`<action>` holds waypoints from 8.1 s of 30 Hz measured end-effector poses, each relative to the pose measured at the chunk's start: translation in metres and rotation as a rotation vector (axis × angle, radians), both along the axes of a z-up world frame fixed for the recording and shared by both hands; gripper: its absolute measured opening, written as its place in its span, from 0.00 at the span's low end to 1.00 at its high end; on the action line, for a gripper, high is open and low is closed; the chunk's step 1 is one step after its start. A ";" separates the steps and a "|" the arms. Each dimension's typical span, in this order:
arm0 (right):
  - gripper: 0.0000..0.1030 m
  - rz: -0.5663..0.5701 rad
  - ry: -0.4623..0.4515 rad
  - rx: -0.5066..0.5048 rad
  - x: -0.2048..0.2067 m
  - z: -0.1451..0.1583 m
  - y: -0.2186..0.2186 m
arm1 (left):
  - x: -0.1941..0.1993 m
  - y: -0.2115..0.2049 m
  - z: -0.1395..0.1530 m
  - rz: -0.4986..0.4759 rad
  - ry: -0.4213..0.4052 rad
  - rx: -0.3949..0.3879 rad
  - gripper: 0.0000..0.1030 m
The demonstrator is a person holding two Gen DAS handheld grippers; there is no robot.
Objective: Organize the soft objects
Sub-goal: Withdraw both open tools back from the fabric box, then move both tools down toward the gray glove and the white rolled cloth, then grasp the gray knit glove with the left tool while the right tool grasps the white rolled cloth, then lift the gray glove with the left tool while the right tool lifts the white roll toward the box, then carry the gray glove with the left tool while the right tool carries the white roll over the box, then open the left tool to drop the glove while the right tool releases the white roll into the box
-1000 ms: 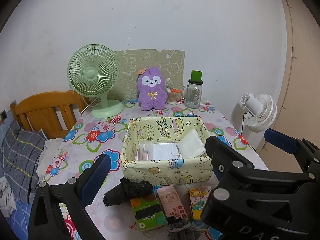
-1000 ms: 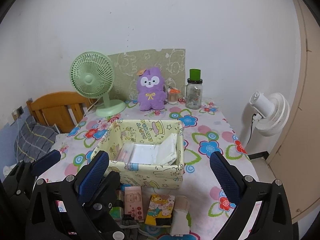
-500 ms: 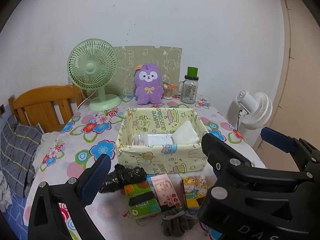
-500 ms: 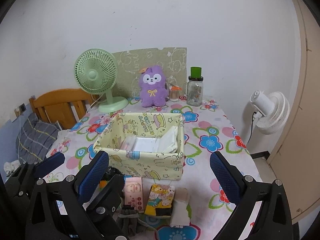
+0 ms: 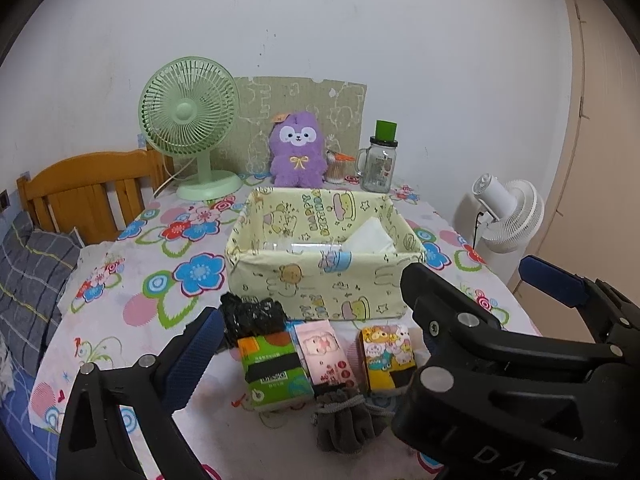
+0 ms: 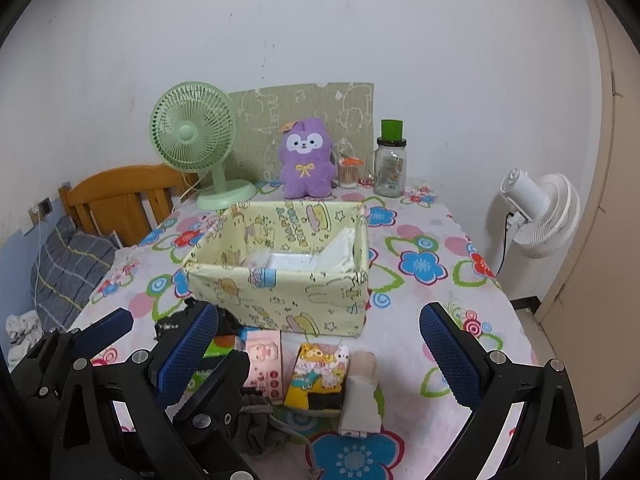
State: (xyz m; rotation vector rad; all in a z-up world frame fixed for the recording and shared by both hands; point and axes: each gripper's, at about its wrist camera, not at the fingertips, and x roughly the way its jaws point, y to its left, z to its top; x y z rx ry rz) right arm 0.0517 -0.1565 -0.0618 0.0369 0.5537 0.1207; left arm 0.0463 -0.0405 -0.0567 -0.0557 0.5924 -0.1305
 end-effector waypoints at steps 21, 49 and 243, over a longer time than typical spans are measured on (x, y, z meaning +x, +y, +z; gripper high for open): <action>0.99 0.008 0.058 0.007 -0.011 -0.041 -0.009 | -0.013 -0.013 -0.037 -0.006 0.049 0.006 0.92; 0.90 -0.029 0.199 0.000 0.011 -0.092 -0.019 | -0.001 -0.028 -0.087 0.032 0.214 -0.025 0.67; 0.23 0.010 0.133 0.050 0.168 0.001 0.013 | 0.145 -0.003 0.009 -0.036 0.085 0.060 0.42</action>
